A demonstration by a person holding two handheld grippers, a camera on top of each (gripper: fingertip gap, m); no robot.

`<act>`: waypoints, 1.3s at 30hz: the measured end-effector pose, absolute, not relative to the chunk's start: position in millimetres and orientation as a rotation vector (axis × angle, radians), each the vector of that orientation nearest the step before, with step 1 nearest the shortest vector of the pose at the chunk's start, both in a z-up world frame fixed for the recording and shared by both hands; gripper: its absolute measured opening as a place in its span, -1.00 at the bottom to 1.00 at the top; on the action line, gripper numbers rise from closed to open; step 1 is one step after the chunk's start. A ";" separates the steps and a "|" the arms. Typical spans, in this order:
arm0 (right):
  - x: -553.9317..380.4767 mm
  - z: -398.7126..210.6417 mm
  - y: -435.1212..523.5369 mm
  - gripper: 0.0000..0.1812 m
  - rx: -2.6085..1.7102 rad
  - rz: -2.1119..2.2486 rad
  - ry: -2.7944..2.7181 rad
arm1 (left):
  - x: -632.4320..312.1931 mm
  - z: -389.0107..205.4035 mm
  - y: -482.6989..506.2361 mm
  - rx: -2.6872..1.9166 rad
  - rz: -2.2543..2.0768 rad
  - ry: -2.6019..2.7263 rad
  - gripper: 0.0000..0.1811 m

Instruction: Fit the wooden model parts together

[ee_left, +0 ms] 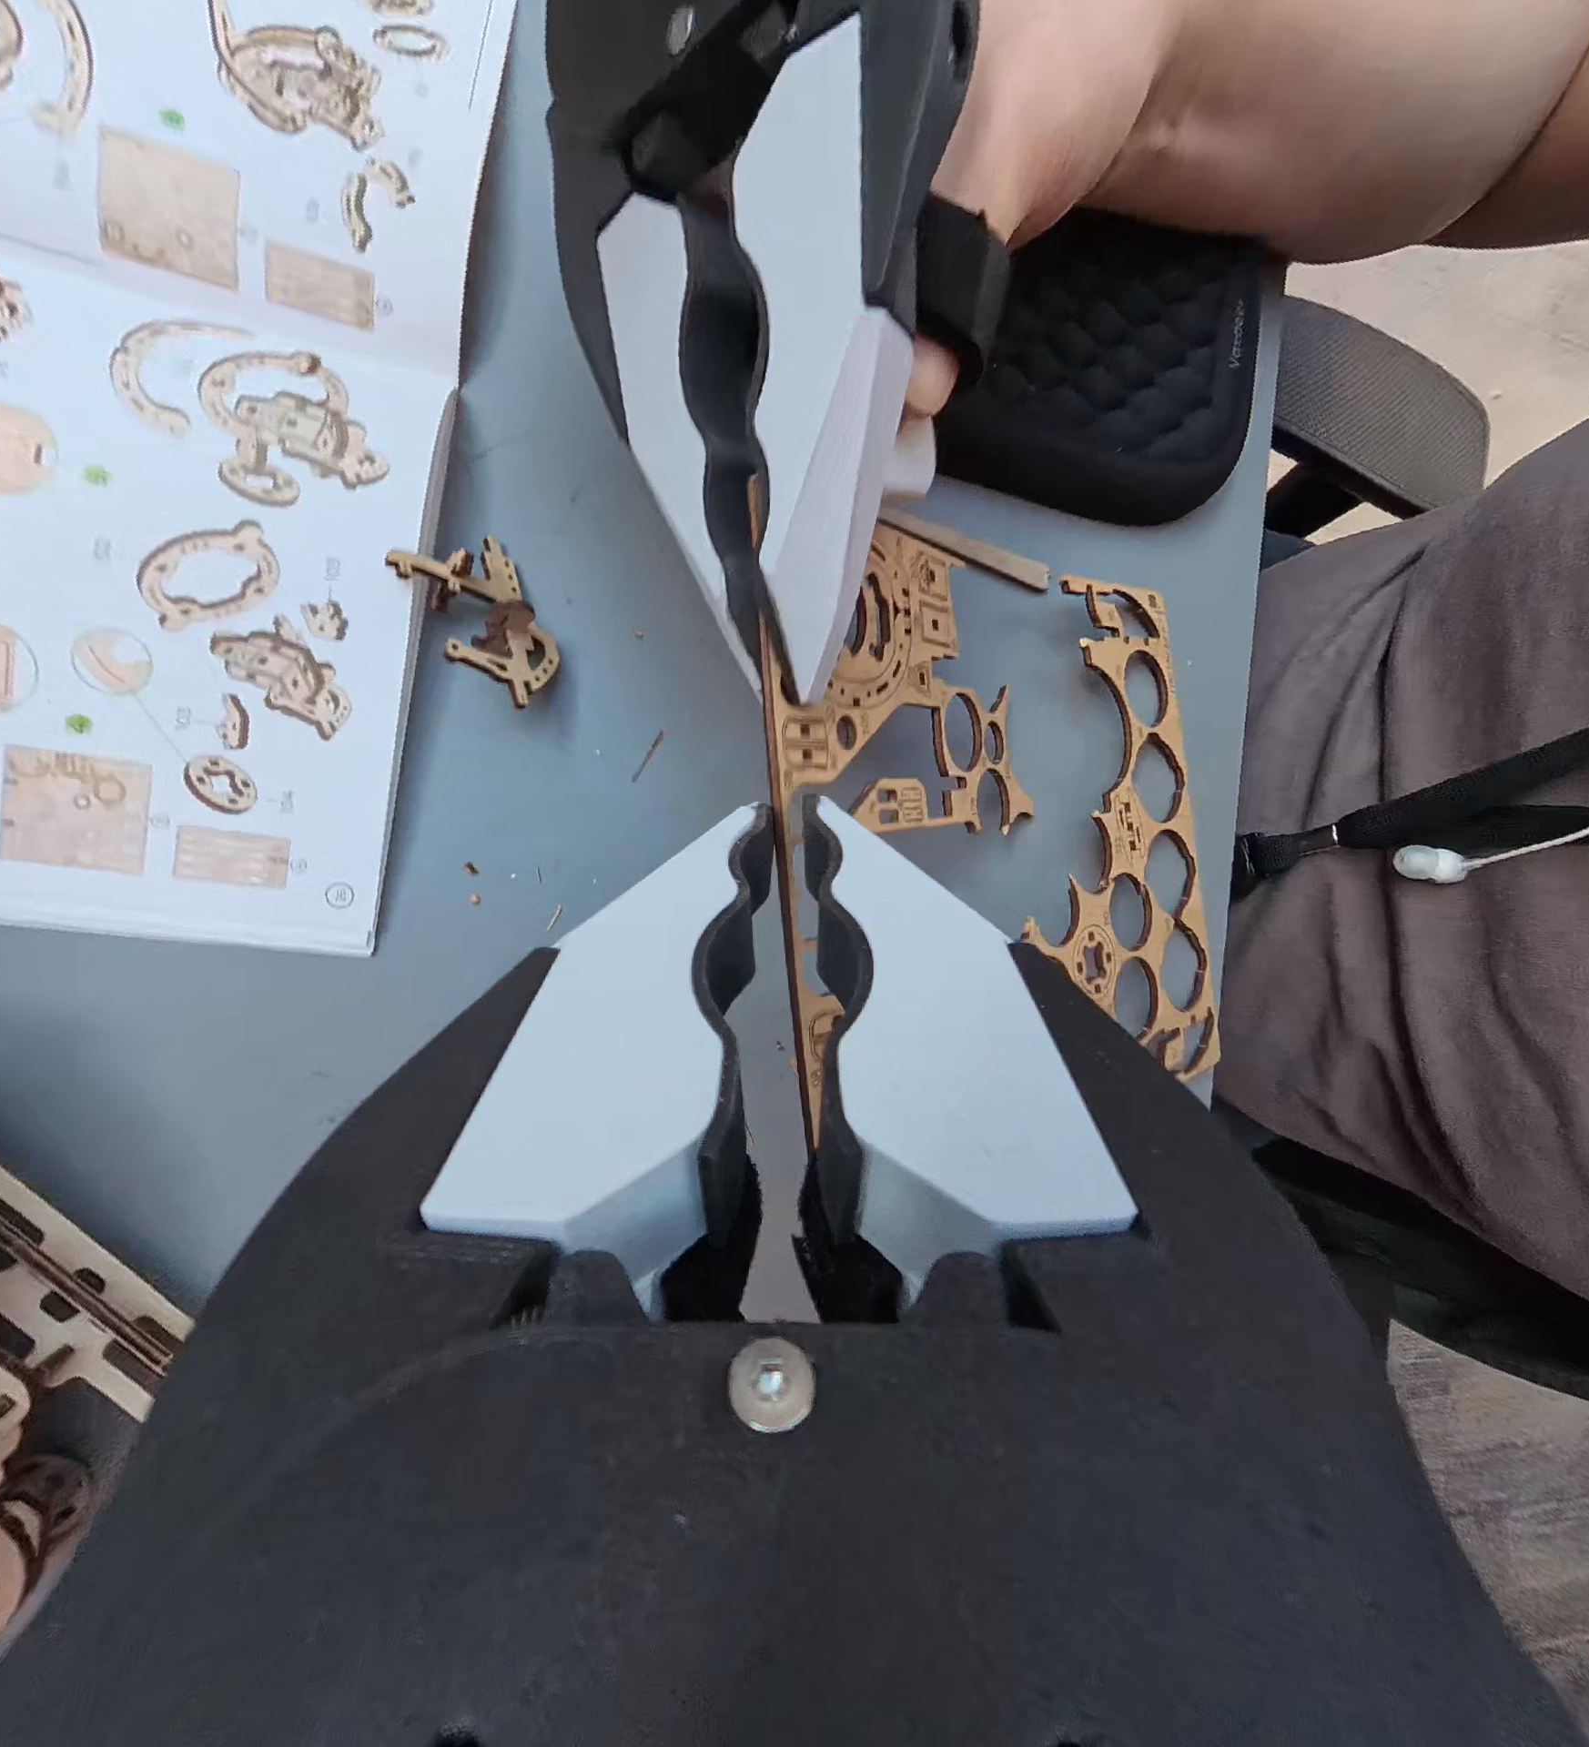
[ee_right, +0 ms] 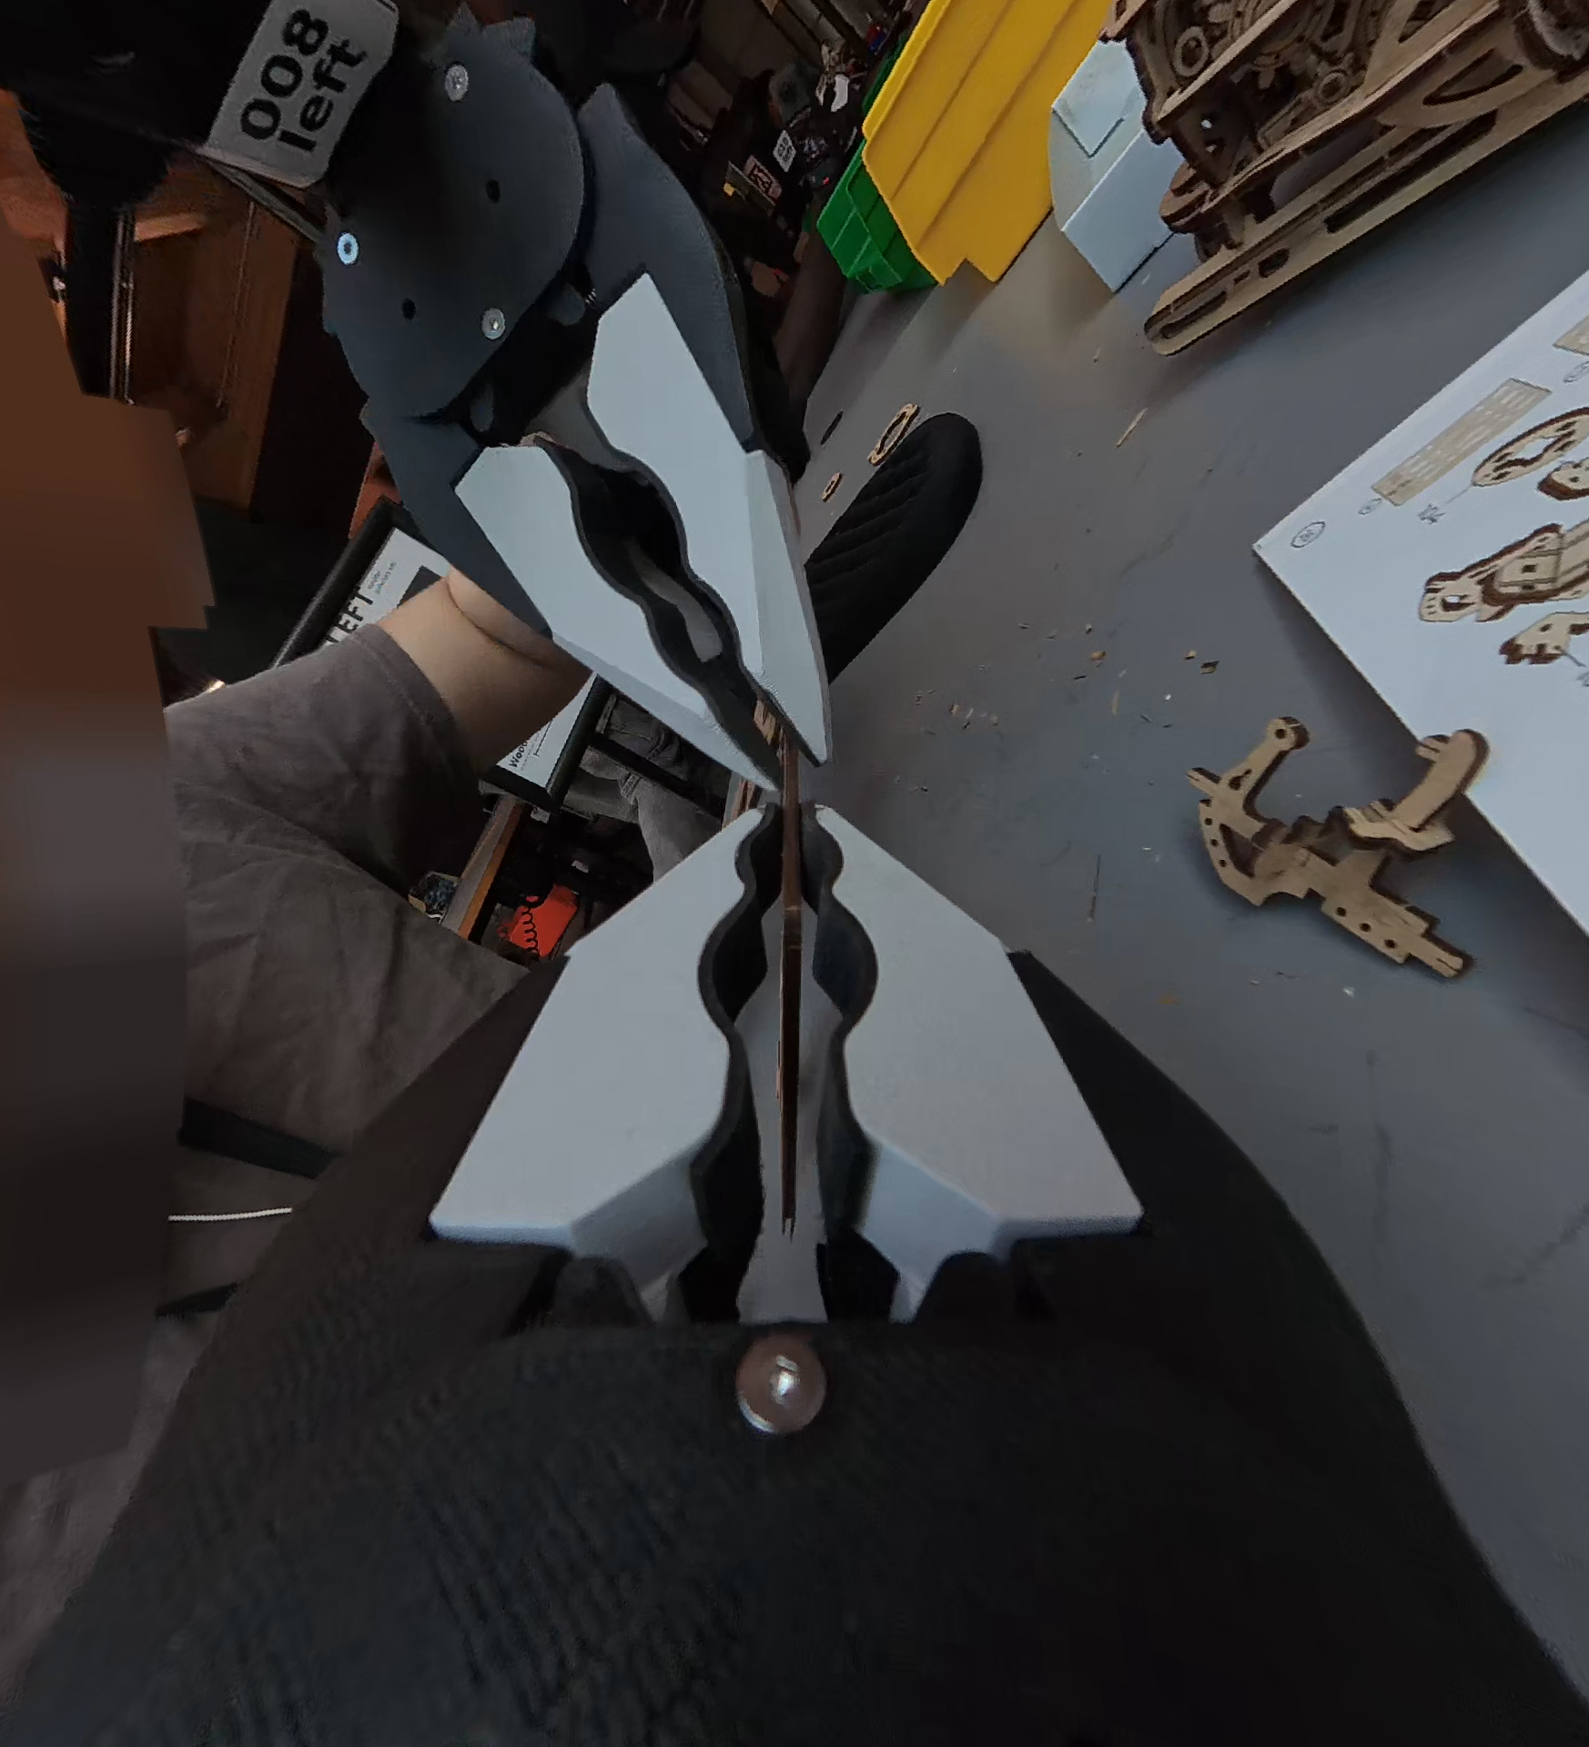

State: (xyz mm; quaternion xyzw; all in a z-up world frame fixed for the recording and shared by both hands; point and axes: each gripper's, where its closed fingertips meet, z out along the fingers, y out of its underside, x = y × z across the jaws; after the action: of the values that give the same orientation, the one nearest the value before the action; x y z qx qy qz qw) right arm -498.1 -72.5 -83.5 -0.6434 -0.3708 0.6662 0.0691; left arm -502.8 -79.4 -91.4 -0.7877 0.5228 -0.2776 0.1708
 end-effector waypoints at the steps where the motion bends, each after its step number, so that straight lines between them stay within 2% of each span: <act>1: -497.6 -81.6 -71.1 -0.99 -1.926 2.017 -1.099 | -503.9 -89.1 -78.9 -2.232 -0.844 1.441 -0.97; 3: -496.5 -77.6 -70.0 -0.99 -1.907 2.055 -1.081 | -500.8 -82.1 -80.0 -2.206 -0.999 1.331 -0.89; 7: -497.0 -78.2 -70.7 -0.99 -1.905 2.040 -1.096 | -501.0 -82.7 -77.4 -2.194 -1.137 1.192 -0.99; 22: -500.6 -87.1 -70.9 -0.99 -1.950 1.925 -1.169 | -500.7 -91.0 -80.5 -2.182 -1.576 1.037 -0.97; 39: -507.0 -97.0 -71.5 -0.98 -2.023 1.871 -1.211 | -506.4 -100.1 -79.6 -2.153 -1.661 0.986 -0.99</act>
State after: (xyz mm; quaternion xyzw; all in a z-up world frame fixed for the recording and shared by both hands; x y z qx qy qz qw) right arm -507.0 -71.5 -97.0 -0.6706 -0.4016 0.6202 0.0659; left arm -506.4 -79.6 -100.1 -0.7385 0.3382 -0.5698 0.1243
